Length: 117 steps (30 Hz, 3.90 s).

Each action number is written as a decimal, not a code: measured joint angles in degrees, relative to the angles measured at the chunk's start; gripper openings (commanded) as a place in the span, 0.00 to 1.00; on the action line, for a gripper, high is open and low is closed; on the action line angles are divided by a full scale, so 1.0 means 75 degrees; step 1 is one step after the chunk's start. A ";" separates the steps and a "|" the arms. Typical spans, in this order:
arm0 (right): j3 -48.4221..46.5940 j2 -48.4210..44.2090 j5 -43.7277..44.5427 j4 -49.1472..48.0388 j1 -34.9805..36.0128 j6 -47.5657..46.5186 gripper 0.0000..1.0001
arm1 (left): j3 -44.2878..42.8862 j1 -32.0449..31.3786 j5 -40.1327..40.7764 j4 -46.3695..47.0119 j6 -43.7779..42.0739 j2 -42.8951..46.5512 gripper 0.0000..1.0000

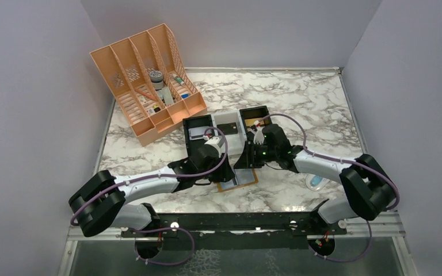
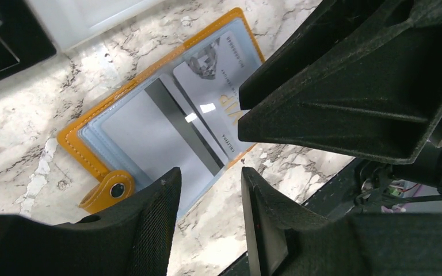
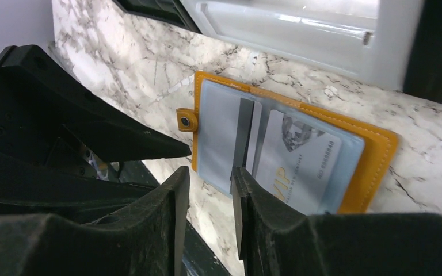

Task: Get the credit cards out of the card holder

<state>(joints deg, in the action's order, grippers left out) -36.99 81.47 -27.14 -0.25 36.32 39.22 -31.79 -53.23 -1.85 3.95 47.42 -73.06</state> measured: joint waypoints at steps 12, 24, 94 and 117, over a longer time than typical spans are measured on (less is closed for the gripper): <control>0.0122 0.1233 -0.0880 -0.0848 0.0000 0.0134 0.29 | -0.0254 0.0015 0.0029 -0.0294 -0.0003 -0.0711 0.36; 0.0495 0.1556 -0.0799 -0.1472 0.0000 0.0434 0.24 | -0.0458 0.0032 0.0466 -0.0947 -0.0175 -0.0933 0.30; 0.1827 0.1801 -0.1874 -0.4170 -0.0705 0.1845 0.25 | -0.0592 0.0038 0.0431 -0.1049 -0.0813 -0.1169 0.19; 0.1778 0.1515 -0.1335 -0.4030 -0.0536 0.1918 0.01 | -0.0682 0.0038 0.0271 -0.0991 -0.0976 -0.1306 0.18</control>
<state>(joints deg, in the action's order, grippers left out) -23.66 92.84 -37.15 -30.48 32.29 53.60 -36.91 -52.95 0.19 -3.49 40.10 -82.85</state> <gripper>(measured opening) 0.016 0.182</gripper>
